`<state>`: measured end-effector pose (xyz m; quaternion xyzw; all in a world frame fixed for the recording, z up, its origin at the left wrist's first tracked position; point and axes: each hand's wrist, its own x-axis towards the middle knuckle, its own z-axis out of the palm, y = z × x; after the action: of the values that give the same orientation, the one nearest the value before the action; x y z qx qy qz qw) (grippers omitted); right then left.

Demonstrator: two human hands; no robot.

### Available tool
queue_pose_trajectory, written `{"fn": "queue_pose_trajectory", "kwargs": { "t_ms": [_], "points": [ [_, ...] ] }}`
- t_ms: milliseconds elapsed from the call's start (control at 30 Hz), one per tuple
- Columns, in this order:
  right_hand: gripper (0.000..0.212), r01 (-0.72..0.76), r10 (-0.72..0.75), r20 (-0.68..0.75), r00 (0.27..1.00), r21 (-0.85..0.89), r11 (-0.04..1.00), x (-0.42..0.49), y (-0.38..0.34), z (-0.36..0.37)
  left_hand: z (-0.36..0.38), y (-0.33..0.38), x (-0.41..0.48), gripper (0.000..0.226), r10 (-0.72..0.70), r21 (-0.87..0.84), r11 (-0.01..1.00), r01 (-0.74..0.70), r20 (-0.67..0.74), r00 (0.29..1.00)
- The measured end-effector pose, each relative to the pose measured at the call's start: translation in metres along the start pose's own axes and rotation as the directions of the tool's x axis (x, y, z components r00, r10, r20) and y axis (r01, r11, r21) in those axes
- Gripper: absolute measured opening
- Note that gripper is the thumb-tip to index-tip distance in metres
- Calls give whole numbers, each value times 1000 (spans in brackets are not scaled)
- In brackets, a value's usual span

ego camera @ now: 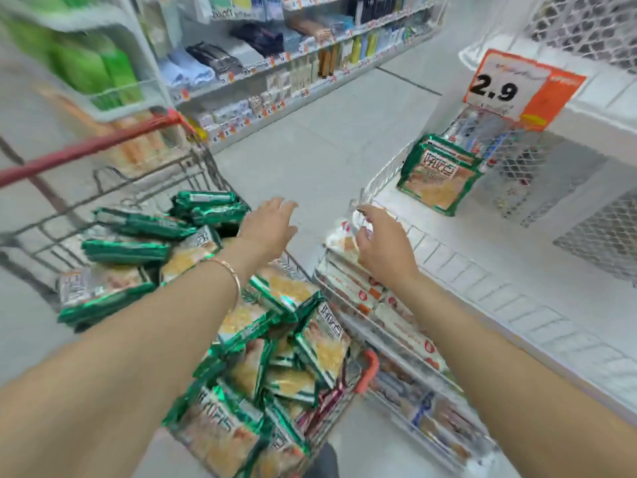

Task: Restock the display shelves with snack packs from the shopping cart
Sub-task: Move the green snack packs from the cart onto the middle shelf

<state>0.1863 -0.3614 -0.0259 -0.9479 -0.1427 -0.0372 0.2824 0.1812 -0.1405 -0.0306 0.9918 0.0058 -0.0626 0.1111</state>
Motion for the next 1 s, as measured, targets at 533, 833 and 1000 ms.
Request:
{"fn": "queue_pose_trajectory", "kwargs": {
  "t_ms": [533,833,1000],
  "points": [
    [60,-238,69,425,903,359,902,-68,-41,118,14,-83,-117,38,-437,-579,742,337,-37,899],
    [65,365,-430,312,847,249,897,-73,-54,65,-26,-68,-106,58,-71,-752,59,656,653,754],
    [57,-165,80,355,932,215,963,-82,-7,64,-12,-90,-110,47,-247,-832,83,549,516,820]
  ]
}}
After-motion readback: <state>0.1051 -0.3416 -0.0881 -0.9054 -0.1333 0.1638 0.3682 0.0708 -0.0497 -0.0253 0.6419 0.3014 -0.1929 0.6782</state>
